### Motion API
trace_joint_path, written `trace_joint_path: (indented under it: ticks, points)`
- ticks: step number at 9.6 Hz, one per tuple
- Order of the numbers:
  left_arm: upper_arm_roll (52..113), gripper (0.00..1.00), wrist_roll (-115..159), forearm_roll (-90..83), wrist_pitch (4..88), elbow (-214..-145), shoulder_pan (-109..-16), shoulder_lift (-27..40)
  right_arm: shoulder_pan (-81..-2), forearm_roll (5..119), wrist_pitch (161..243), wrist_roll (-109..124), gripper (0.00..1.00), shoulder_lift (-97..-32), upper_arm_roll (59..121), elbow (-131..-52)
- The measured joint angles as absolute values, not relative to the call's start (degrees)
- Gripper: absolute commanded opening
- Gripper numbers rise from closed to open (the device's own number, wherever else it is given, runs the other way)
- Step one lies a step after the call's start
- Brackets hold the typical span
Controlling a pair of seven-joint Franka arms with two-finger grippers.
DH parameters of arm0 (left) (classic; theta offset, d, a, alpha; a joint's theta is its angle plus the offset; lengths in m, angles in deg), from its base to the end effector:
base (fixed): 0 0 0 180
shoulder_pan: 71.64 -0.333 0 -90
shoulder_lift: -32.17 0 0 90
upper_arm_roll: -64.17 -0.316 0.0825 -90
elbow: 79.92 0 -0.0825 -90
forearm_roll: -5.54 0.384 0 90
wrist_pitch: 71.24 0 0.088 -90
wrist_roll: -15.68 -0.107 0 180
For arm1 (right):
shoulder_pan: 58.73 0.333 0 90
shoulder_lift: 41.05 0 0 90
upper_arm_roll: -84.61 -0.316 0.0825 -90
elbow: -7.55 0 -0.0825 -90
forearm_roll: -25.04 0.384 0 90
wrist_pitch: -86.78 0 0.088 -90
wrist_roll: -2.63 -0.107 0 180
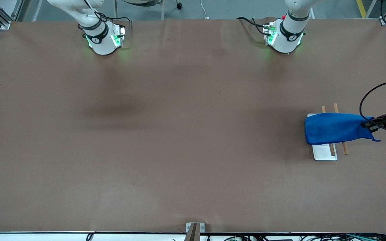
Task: Right arm passes towel to left arm to hang
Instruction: 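Lower the towel over the rods and open the left gripper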
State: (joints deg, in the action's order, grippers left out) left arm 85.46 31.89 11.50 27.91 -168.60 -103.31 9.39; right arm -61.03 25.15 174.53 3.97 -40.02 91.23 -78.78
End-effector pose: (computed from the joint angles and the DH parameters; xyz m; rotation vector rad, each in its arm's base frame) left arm 0.6289 0.1550 0.4196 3.0167 0.6921 -0.2934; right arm 0.5386 -0.0850 0.6609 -3.1339 0.2075 -0.0673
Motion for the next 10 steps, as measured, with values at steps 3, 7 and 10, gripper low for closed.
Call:
trace_joint_path:
  ticks: [3,7,10]
  points:
    - [85.44,0.00,27.91,13.57,28.58,-168.52,-106.03,8.81,-61.03,25.15,174.58,3.97,1.00,-40.03,91.21,-78.78]
    - [85.39,0.22,23.96,13.61,29.07,-168.53,-109.79,6.14,-61.03,25.15,174.57,3.97,1.00,-40.12,91.21,-78.78]
    - [85.51,1.00,23.88,13.61,29.83,-168.53,-109.72,4.46,-61.03,25.15,174.57,3.97,1.00,-40.14,91.25,-78.78]
